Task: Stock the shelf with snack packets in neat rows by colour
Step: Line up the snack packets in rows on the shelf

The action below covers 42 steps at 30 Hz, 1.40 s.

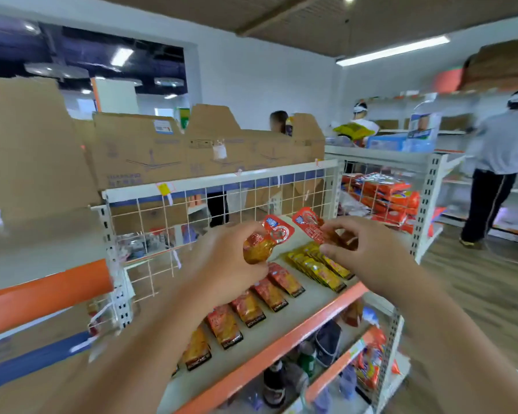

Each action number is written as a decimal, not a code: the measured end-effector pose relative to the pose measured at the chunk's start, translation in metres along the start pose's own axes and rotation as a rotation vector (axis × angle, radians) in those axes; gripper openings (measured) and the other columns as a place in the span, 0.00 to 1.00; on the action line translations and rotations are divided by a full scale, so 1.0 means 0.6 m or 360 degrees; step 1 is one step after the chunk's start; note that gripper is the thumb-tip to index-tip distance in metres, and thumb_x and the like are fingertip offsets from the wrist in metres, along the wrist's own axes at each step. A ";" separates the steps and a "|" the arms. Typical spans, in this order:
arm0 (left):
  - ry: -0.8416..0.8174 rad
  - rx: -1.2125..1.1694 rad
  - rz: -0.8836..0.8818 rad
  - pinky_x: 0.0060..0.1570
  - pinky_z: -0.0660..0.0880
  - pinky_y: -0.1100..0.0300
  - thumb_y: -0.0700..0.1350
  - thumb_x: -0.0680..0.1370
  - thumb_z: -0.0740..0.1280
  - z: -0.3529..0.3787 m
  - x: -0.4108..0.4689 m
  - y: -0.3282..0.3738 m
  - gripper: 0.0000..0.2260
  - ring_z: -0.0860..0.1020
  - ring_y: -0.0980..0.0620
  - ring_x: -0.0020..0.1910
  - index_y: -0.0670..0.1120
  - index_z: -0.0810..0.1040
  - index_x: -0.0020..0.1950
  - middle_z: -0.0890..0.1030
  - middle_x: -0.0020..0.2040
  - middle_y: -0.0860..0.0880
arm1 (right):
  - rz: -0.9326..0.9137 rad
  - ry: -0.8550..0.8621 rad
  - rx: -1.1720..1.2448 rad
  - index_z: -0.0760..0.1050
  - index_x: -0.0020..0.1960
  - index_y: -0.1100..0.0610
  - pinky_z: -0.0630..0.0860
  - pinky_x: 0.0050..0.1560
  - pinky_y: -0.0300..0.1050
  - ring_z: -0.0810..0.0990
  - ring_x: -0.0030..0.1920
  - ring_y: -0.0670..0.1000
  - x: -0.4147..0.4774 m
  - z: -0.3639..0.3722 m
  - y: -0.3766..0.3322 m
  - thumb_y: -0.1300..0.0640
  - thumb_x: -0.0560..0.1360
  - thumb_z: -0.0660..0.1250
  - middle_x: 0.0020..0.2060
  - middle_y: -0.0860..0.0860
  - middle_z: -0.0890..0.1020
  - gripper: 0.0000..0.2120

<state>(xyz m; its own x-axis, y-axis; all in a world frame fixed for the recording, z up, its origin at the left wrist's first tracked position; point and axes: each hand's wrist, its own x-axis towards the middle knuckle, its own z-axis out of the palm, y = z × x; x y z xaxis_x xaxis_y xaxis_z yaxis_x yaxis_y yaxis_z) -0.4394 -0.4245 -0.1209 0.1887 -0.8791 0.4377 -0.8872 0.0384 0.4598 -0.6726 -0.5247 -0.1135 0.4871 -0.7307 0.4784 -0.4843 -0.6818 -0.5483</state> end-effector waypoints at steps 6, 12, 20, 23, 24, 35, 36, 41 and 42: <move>-0.0045 -0.0213 -0.0119 0.41 0.75 0.68 0.50 0.74 0.76 0.138 0.042 -0.020 0.25 0.78 0.62 0.43 0.68 0.73 0.66 0.75 0.59 0.60 | 0.0167 -0.0062 -0.0035 0.77 0.55 0.42 0.64 0.43 0.27 0.73 0.47 0.33 0.006 0.013 0.125 0.48 0.74 0.74 0.47 0.35 0.75 0.12; -0.0062 -0.0215 -0.0266 0.51 0.78 0.63 0.52 0.74 0.77 0.240 0.091 -0.093 0.24 0.78 0.59 0.52 0.65 0.75 0.67 0.76 0.59 0.60 | 0.0294 -0.0137 -0.0004 0.76 0.50 0.42 0.63 0.43 0.26 0.73 0.47 0.31 0.056 0.096 0.222 0.48 0.73 0.75 0.46 0.35 0.75 0.10; -0.0057 -0.0134 -0.0497 0.68 0.69 0.54 0.57 0.75 0.72 0.381 0.134 -0.193 0.30 0.71 0.48 0.67 0.59 0.68 0.76 0.72 0.69 0.52 | 0.0432 -0.0320 -0.0123 0.76 0.47 0.46 0.69 0.46 0.36 0.75 0.48 0.42 0.138 0.243 0.332 0.48 0.69 0.78 0.46 0.42 0.76 0.12; -0.0068 -0.0105 -0.0466 0.66 0.71 0.51 0.59 0.75 0.69 0.405 0.132 -0.222 0.30 0.71 0.50 0.66 0.61 0.65 0.76 0.70 0.68 0.55 | 0.0417 -0.0355 -0.0122 0.75 0.45 0.46 0.66 0.45 0.30 0.73 0.44 0.39 0.163 0.292 0.361 0.50 0.68 0.79 0.42 0.42 0.76 0.13; -0.0072 -0.0090 -0.0455 0.65 0.71 0.51 0.59 0.75 0.68 0.410 0.131 -0.230 0.30 0.71 0.51 0.65 0.61 0.64 0.75 0.70 0.67 0.56 | 0.0425 -0.0370 -0.0113 0.76 0.45 0.47 0.67 0.44 0.30 0.73 0.44 0.39 0.170 0.307 0.368 0.50 0.67 0.79 0.43 0.42 0.75 0.13; 0.0085 0.0176 -0.0707 0.64 0.71 0.53 0.65 0.70 0.65 0.486 0.103 -0.255 0.29 0.70 0.52 0.69 0.61 0.70 0.71 0.74 0.70 0.56 | 0.0253 -0.0746 -0.0032 0.69 0.42 0.44 0.73 0.42 0.41 0.73 0.43 0.40 0.244 0.404 0.427 0.44 0.70 0.75 0.44 0.42 0.72 0.15; 0.0104 0.0217 -0.0766 0.64 0.70 0.52 0.65 0.70 0.65 0.494 0.102 -0.252 0.30 0.69 0.51 0.69 0.61 0.70 0.71 0.74 0.70 0.55 | 0.0227 -0.0782 -0.0009 0.69 0.41 0.45 0.74 0.42 0.42 0.74 0.42 0.41 0.251 0.409 0.435 0.44 0.69 0.75 0.44 0.42 0.71 0.15; 0.0356 0.0372 -0.1028 0.55 0.74 0.51 0.64 0.69 0.71 0.540 0.090 -0.220 0.28 0.73 0.52 0.60 0.58 0.74 0.67 0.74 0.66 0.56 | 0.0009 -0.1050 0.0046 0.65 0.42 0.44 0.74 0.44 0.42 0.72 0.43 0.42 0.290 0.418 0.466 0.40 0.70 0.73 0.46 0.40 0.68 0.17; 0.0409 0.0403 -0.1052 0.56 0.74 0.50 0.63 0.69 0.74 0.550 0.088 -0.216 0.28 0.72 0.53 0.61 0.57 0.74 0.67 0.75 0.65 0.55 | -0.0026 -0.1073 0.0081 0.64 0.41 0.44 0.72 0.42 0.41 0.72 0.43 0.41 0.296 0.417 0.472 0.40 0.71 0.73 0.45 0.40 0.67 0.17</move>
<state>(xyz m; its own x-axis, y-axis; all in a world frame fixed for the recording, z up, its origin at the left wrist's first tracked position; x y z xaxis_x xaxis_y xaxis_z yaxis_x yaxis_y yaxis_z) -0.4536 -0.6326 -0.4123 0.7803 -0.5415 0.3128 -0.6189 -0.5965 0.5111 -0.5414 -0.8387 -0.3555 0.8491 -0.5270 -0.0370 -0.4463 -0.6780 -0.5841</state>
